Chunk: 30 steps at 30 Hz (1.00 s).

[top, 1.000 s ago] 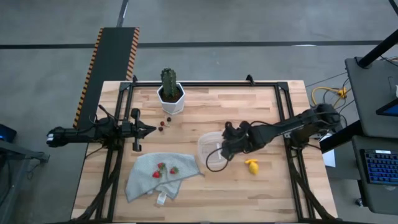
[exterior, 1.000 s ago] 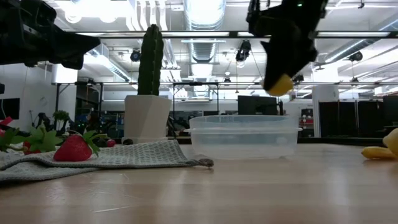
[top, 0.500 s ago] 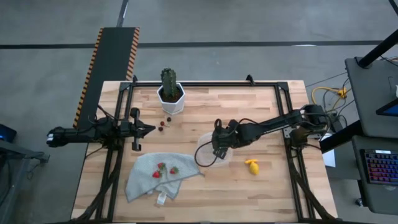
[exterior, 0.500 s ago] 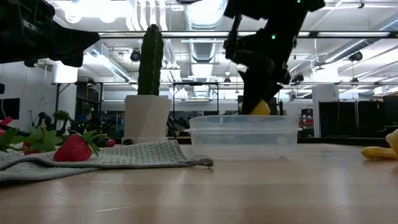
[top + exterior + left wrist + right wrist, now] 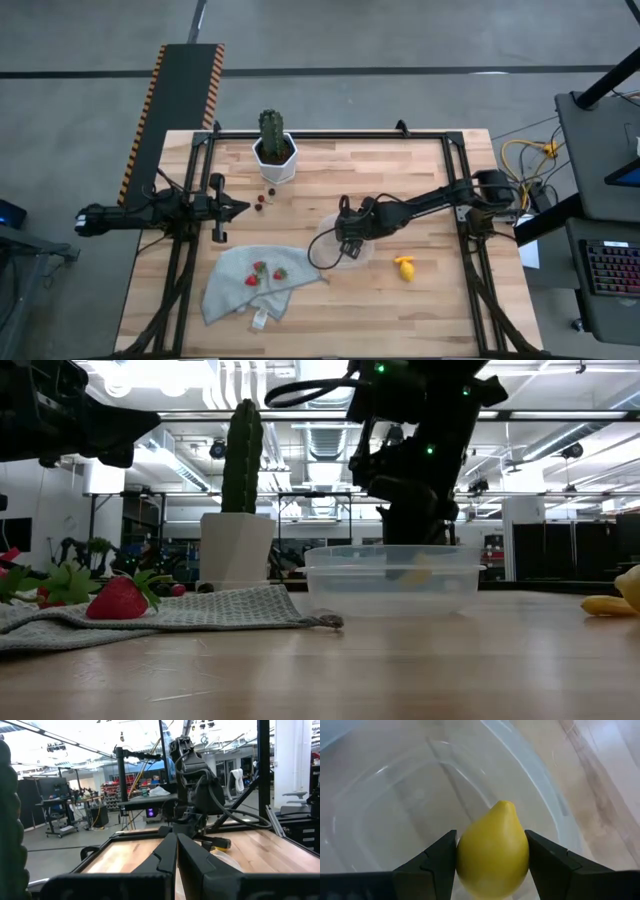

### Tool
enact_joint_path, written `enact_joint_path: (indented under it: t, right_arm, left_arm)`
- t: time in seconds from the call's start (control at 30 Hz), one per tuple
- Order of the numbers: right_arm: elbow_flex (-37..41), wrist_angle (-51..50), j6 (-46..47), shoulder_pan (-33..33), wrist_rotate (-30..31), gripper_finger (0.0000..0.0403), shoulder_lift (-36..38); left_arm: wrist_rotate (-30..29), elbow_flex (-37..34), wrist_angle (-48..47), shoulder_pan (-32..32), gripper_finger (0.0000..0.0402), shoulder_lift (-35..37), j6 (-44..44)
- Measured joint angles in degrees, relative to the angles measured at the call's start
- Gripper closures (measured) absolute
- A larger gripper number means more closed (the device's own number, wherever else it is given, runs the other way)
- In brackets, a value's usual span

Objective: Pick and placing Produce into tupperware
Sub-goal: Put the top yellow lemon into the transparent container, then put the yellow lemon into the transparent container

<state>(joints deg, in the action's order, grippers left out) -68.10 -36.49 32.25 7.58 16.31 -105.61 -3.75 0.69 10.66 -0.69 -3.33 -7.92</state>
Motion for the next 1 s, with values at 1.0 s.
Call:
enact_joint_path:
  t: [1.0]
  right_arm:
    - [-0.9,-3.44,-1.2,0.26,0.24,0.0173,7.16]
  left_arm:
    - [0.0,-0.09,-0.07,0.0,0.0402,-0.01,0.0]
